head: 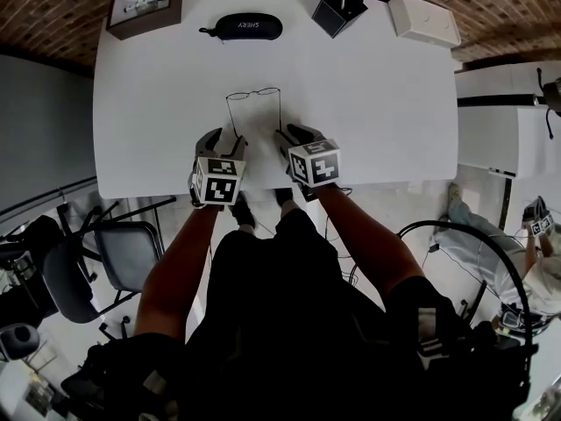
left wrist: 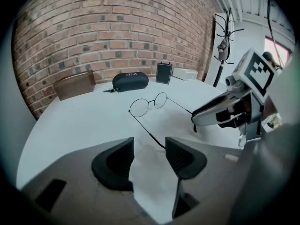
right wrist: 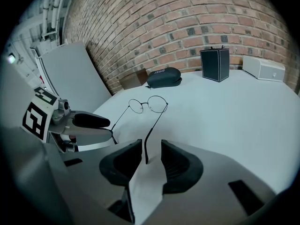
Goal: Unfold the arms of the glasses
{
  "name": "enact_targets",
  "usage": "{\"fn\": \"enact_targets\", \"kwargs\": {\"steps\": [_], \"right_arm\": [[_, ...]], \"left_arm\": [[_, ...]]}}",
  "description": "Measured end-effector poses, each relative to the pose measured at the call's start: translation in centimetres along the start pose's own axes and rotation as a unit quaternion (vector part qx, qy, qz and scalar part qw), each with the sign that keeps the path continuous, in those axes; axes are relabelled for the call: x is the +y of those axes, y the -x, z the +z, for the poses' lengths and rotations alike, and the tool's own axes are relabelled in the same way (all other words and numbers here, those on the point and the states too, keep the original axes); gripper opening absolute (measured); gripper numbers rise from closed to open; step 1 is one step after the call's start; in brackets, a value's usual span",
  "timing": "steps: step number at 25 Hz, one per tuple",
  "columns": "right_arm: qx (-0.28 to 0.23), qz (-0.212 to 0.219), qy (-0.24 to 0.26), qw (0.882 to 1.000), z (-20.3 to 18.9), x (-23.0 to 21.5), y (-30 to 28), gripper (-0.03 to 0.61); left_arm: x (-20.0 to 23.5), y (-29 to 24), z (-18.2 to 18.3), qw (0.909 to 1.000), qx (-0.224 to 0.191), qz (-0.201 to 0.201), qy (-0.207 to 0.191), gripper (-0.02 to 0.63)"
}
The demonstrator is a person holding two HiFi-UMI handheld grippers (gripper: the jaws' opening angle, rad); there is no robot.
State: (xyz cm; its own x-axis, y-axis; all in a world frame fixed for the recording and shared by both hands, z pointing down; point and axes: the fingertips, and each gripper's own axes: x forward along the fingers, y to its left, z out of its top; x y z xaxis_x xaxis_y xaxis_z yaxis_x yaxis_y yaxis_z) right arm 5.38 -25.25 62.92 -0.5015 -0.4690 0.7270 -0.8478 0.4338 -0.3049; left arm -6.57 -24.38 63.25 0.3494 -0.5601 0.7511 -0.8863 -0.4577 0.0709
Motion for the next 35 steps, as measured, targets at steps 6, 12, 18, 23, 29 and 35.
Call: {"fn": "enact_targets", "kwargs": {"steps": [6, 12, 18, 23, 29, 35], "right_arm": [[-0.035, -0.004, 0.003, 0.999, 1.4, 0.2, 1.9, 0.114], [-0.127, 0.024, 0.014, 0.991, 6.8, 1.0, 6.8, 0.097], [-0.205, 0.030, 0.047, 0.977, 11.6, 3.1, 12.2, 0.043], [-0.249, 0.047, 0.073, 0.965, 14.4, 5.8, 16.4, 0.030], [-0.283, 0.037, 0.097, 0.953, 15.9, 8.0, 20.1, 0.029], [-0.322, 0.029, 0.102, 0.941, 17.3, 9.3, 23.1, 0.015]], "left_arm": [[0.0, 2.3, 1.8, 0.9989, -0.045, -0.008, -0.002, 0.215], [0.4, 7.3, 6.2, 0.9902, -0.134, -0.025, 0.030, 0.196], [0.2, 12.3, 9.7, 0.9768, -0.206, -0.031, 0.050, 0.093], [0.0, 16.7, 12.6, 0.9638, -0.258, -0.037, 0.058, 0.023], [-0.1, 21.1, 14.6, 0.9509, -0.301, -0.035, 0.065, 0.011], [0.8, 24.2, 14.4, 0.9493, -0.309, 0.005, 0.060, 0.009]]}}
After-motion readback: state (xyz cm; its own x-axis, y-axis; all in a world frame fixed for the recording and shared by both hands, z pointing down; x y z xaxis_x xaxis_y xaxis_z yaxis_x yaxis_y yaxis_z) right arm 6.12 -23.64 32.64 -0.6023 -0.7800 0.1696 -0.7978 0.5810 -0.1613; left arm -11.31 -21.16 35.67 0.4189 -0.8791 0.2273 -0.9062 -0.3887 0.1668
